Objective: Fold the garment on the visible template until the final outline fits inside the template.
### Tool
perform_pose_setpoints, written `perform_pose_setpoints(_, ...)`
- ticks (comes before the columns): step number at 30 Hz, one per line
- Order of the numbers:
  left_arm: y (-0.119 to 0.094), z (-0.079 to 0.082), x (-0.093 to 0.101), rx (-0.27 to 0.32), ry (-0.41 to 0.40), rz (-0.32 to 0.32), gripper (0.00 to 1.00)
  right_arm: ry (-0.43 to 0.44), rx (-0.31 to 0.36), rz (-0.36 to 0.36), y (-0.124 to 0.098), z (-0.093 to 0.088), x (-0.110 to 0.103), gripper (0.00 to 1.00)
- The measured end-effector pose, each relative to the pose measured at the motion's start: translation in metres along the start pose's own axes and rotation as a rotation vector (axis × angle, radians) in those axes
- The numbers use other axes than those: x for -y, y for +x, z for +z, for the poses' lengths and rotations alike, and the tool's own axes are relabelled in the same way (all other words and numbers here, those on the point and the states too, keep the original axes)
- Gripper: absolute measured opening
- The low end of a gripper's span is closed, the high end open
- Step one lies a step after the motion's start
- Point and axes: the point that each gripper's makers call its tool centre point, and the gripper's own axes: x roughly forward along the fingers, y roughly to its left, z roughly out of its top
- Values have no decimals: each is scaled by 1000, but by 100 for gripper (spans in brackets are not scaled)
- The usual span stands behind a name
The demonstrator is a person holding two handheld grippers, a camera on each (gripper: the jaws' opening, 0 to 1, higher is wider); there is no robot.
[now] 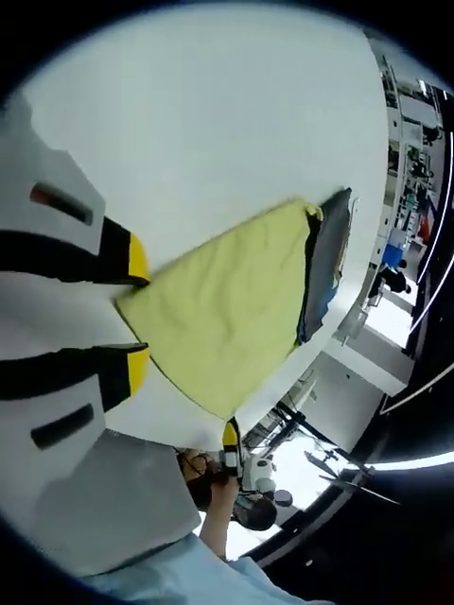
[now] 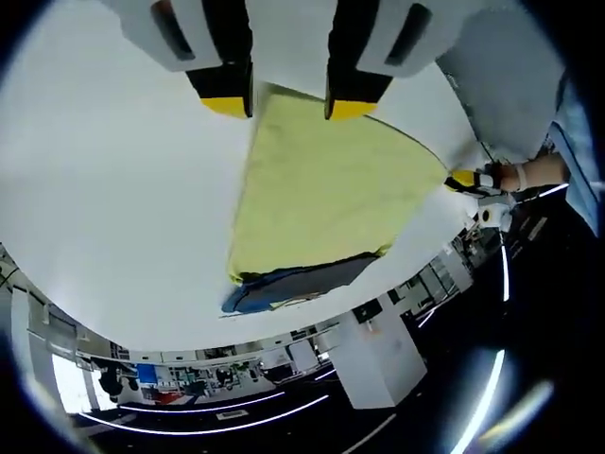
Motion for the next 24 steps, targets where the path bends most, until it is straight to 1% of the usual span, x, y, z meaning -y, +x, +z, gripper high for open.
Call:
perform_pose_setpoints(1, 0, -1, -2, 1, -25, 4, 18, 20, 4, 1, 0, 0, 0, 24)
perform_pose_setpoints(4, -1, -3, -7, -9, -39, 18, 11, 37, 5, -7, 1, -1, 2, 15)
perform_pose_setpoints(5, -1, -4, -7, -10, -40, 19, 10, 42, 1, -10, 2, -2, 3, 12)
perform_pose_setpoints(9, 0, -5, -6, -15, -48, 16, 10, 76, 10, -15, 3, 0, 6, 8)
perform_pose_setpoints(10, 0, -5, -6, -18, -48, 15, 9, 78, 8, -16, 3, 0, 6, 5)
perform_pose_setpoints(11, 1, -6, -6, -29, -53, 18, 7, 77, 5, -17, 4, 0, 7, 0)
perform_pose_setpoints(12, 1, -9, -5, -47, -55, 21, 2, 74, 3, -22, 4, 0, 8, 0)
perform_pose_setpoints(13, 1, -11, -6, -64, -46, 30, 0, 77, 1, -18, 3, 0, 7, 0)
perform_pose_setpoints(14, 1, -9, -4, -51, -39, 31, 0, 77, 1, -9, 2, 1, 5, 0)
perform_pose_setpoints(15, 0, -9, -4, -55, -30, 35, 0, 69, 8, -6, 0, 3, 4, 0)
perform_pose_setpoints(16, -2, -9, -6, -66, 18, 53, 0, 56, 12, -8, -2, 5, 4, 0)
perform_pose_setpoints(17, -3, -9, -6, -72, 47, 60, 0, 48, 11, -5, -3, 6, 4, 0)
perform_pose_setpoints(18, -3, -10, -4, -80, 54, 57, 0, 40, 12, 1, -6, 7, 2, 0)
perform_pose_setpoints(21, -7, -7, 0, -77, 61, 35, 0, 38, 14, 11, -10, 10, 0, 0)
perform_pose_setpoints(24, -13, -4, 4, -71, 52, 21, 0, 30, 7, 28, -16, 10, -6, 0)
